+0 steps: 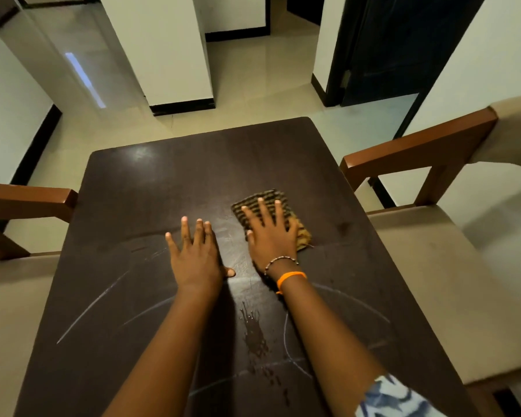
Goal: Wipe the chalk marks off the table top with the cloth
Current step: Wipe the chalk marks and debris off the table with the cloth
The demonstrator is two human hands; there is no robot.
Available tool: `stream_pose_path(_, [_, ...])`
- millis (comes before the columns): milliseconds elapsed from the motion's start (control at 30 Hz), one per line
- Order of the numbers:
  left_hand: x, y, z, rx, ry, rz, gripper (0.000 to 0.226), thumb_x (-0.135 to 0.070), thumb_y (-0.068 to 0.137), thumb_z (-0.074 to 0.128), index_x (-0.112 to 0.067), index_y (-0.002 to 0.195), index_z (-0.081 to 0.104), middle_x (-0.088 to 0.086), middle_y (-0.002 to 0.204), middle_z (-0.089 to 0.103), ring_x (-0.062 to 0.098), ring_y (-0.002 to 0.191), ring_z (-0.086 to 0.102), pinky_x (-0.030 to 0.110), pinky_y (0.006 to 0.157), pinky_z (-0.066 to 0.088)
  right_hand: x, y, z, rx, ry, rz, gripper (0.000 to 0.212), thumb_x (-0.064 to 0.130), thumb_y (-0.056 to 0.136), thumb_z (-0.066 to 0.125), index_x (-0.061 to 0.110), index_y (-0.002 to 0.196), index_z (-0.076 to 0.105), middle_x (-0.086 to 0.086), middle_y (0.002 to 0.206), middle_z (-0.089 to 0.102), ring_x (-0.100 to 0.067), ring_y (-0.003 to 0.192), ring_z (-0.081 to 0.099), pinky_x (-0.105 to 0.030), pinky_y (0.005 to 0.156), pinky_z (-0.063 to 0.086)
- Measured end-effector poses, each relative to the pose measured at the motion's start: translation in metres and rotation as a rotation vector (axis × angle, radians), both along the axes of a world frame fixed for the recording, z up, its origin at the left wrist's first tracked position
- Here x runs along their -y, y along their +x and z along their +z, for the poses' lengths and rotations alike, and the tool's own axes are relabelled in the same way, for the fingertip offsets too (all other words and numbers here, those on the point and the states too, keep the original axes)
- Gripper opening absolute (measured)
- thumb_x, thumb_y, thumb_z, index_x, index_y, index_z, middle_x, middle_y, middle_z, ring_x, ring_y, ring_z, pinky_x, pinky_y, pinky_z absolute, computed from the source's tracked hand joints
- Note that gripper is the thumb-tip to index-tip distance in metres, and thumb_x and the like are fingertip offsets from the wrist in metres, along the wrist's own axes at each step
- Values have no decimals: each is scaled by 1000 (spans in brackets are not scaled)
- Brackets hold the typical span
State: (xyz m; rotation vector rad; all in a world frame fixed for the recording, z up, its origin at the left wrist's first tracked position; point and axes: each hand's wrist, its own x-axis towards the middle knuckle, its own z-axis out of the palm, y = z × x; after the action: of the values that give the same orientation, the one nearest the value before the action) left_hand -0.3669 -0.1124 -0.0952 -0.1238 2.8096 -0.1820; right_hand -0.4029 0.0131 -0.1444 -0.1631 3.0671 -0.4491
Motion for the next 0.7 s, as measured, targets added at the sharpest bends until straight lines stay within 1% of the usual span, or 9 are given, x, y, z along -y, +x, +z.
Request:
stream_pose_path(100, [8,22,1,-48,77,33,98,-59,83,50,-12,149,-7,6,159,-7,30,144,-18,53,116,-5,36,5,1,13,24,193,51,33,95,38,36,144,25,0,158,14,-31,144,6,-53,108,15])
stream_pose_path(167, [26,35,0,-42,116,70,97,-60,83,48,-13,149,-6,5,160,-5,29,144,-17,53,116,-5,29,-2,1,-34,57,281,49,41,90,35,36,139,37,-1,152,31,-34,140,23,-52,103,22])
stream_pose_path(200, [38,39,-1,-36,119,86,97,-61,83,47,-13,149,-5,4,160,-4,29,145,-17,52,116,-5,21,-6,2,-57,71,282,51,45,86,32,36,135,44,0,146,41,-36,135,32,-51,100,23])
stream_pose_path(233, [48,43,-2,-29,117,99,97,-62,82,46,-13,149,-5,4,160,-4,29,145,-17,52,116,-5,8,-10,0,-85,81,252,54,48,82,30,36,132,48,0,142,48,-38,132,37,-51,101,22])
stream_pose_path(300, [72,49,-4,-27,119,131,98,-64,81,45,-13,149,-4,4,160,-3,29,145,-17,52,116,-4,-17,-21,-5,-102,104,148,59,51,80,28,36,133,47,2,144,46,-39,136,31,-54,106,19])
stream_pose_path(400, [99,54,-6,-54,167,167,99,-66,80,44,-13,150,-2,4,160,-1,29,145,-15,52,116,-4,-37,-26,-8,-92,98,-51,58,48,84,35,33,140,38,0,152,32,-36,142,16,-52,111,18])
stream_pose_path(500, [122,59,-7,-82,231,212,98,-64,80,47,-13,150,1,4,160,1,28,145,-14,51,116,-5,-15,-19,-10,-82,58,-189,55,39,90,46,30,143,32,-4,155,24,-35,144,8,-49,112,18])
stream_pose_path(600, [146,63,-9,-98,271,246,96,-63,81,46,-13,150,2,5,160,2,28,146,-12,51,116,-6,33,-11,-10,-90,26,-196,56,36,90,48,28,143,32,-7,156,21,-37,144,7,-51,112,15])
stream_pose_path(700, [172,69,-13,-111,273,284,93,-62,83,46,-13,149,3,5,159,4,27,146,-11,51,116,-6,103,0,-11,-76,6,-77,56,39,91,45,31,144,29,-6,157,18,-35,144,5,-50,114,12])
